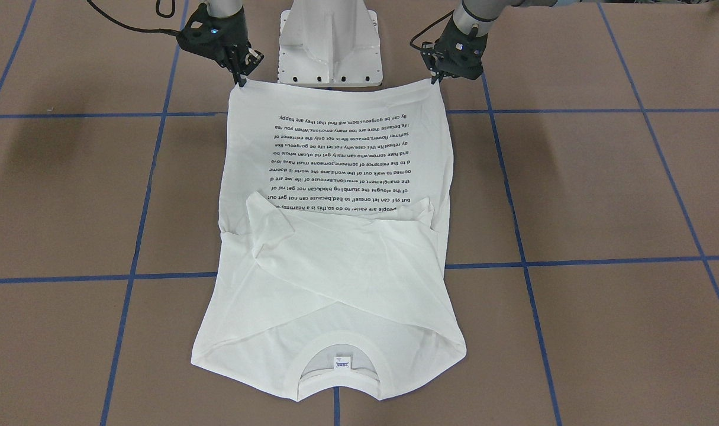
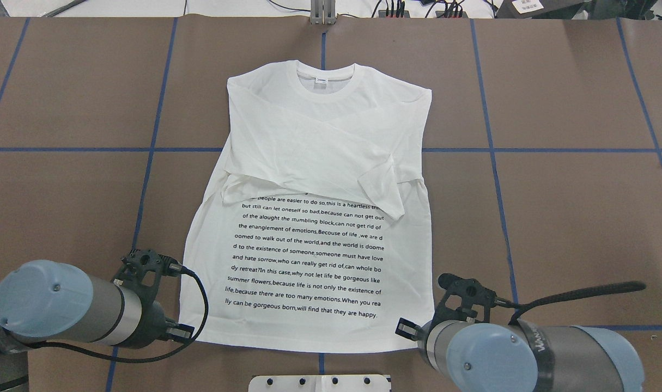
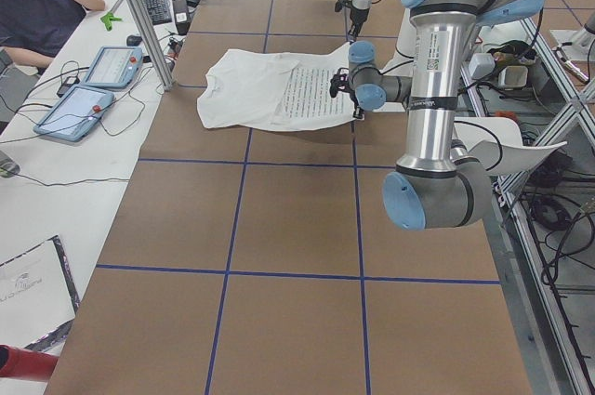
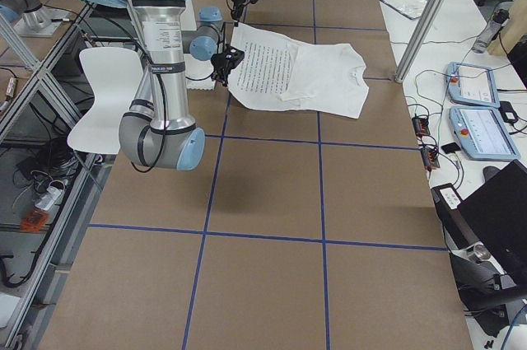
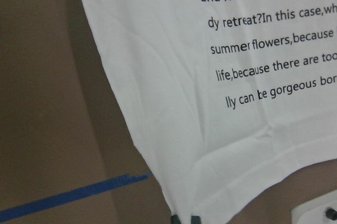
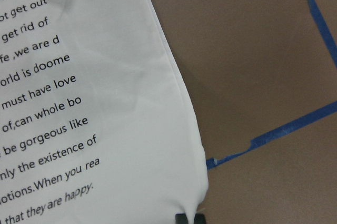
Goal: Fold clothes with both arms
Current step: 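Hold the hem corners with both grippers and begin lifting, then carry the hem with both grippers over the shirt toward the collar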
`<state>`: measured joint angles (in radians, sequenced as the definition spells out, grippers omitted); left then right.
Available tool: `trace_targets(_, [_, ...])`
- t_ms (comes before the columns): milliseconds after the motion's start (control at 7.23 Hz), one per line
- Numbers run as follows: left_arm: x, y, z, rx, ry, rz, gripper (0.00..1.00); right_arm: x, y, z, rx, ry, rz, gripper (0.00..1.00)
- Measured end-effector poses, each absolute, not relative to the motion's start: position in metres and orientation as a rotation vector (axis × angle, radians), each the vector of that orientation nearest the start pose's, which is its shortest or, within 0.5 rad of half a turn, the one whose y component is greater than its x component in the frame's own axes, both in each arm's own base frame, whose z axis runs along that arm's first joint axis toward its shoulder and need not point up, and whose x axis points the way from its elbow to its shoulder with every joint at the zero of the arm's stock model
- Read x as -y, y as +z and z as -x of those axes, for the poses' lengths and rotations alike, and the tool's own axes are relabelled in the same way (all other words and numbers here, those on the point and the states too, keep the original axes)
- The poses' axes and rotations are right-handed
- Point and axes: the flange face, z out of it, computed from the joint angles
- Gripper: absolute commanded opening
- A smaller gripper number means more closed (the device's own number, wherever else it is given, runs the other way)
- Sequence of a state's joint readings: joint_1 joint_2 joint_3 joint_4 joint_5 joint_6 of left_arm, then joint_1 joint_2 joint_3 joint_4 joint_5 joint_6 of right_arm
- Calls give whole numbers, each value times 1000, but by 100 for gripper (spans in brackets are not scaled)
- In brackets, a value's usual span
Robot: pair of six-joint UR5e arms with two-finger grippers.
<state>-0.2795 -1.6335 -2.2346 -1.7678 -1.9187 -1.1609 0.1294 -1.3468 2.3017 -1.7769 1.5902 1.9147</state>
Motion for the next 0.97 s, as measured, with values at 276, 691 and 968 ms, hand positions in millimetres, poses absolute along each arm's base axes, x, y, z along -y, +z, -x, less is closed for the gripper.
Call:
trace_targets(276, [205,262,-376,-1009,312,43,0,177,234,400,748,420,123,0])
trace_targets(691, [195,216,-333,-1046,332,84,0,163,202,345,758,391,173,0])
trace_targets(968, [231,204,-335,-1025,287,34,0,186,190,343,769,389,149,0])
